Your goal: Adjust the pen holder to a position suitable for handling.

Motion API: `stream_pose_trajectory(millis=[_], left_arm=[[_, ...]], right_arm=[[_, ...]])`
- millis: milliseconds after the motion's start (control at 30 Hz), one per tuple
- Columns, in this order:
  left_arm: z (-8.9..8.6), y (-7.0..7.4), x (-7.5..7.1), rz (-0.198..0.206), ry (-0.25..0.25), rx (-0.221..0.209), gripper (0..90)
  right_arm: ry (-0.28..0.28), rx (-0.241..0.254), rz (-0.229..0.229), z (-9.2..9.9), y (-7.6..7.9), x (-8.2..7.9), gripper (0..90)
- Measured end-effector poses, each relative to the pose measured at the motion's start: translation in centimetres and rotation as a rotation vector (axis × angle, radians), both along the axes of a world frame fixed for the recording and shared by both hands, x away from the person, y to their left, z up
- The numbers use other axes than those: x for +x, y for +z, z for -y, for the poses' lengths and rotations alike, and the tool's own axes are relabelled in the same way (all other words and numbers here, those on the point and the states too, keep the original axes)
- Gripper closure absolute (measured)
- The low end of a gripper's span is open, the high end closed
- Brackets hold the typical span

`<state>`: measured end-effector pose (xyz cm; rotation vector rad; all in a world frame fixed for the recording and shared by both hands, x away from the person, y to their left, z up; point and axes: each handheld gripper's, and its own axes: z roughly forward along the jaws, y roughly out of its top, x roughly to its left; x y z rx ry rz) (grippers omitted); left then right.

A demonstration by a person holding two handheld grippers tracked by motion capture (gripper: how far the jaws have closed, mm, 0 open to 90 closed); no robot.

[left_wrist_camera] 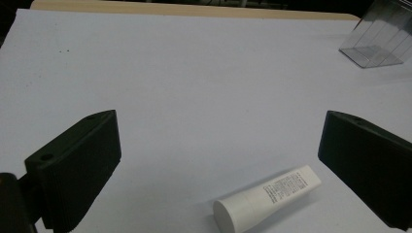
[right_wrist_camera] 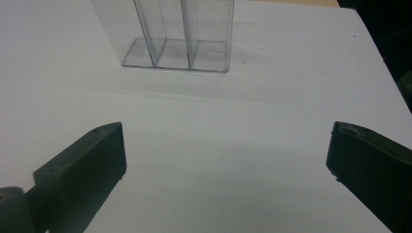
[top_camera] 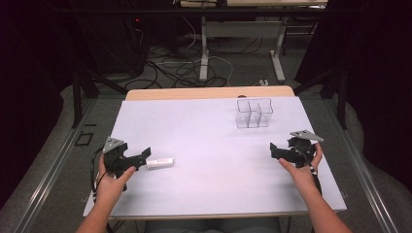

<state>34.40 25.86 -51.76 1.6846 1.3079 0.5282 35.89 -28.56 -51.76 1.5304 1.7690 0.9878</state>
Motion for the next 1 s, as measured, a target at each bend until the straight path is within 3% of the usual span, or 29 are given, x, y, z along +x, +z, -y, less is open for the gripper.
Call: stream_pose_trajectory(millis=[200,467,700,1000], left_arm=[[0.1,0.0,0.0,0.011,-0.021,-0.005,0.4],[0.0,0.2,-0.3,0.025,-0.013,-0.018,0.4],[0.0,0.1,-0.3,0.017,0.002,-0.006,0.4],[-0.1,0.1,-0.2,0.013,0.001,-0.006,0.4]], right_arm=[[0.026,0.002,-0.014,-0.5,0.1,0.3,15.9],[0.032,0.009,-0.017,-0.6,1.1,0.9,24.2],[0.048,-0.006,-0.002,-0.8,3.8,3.1,32.5],[0.023,-0.028,-0.03,-1.2,6.7,6.5,36.0]])
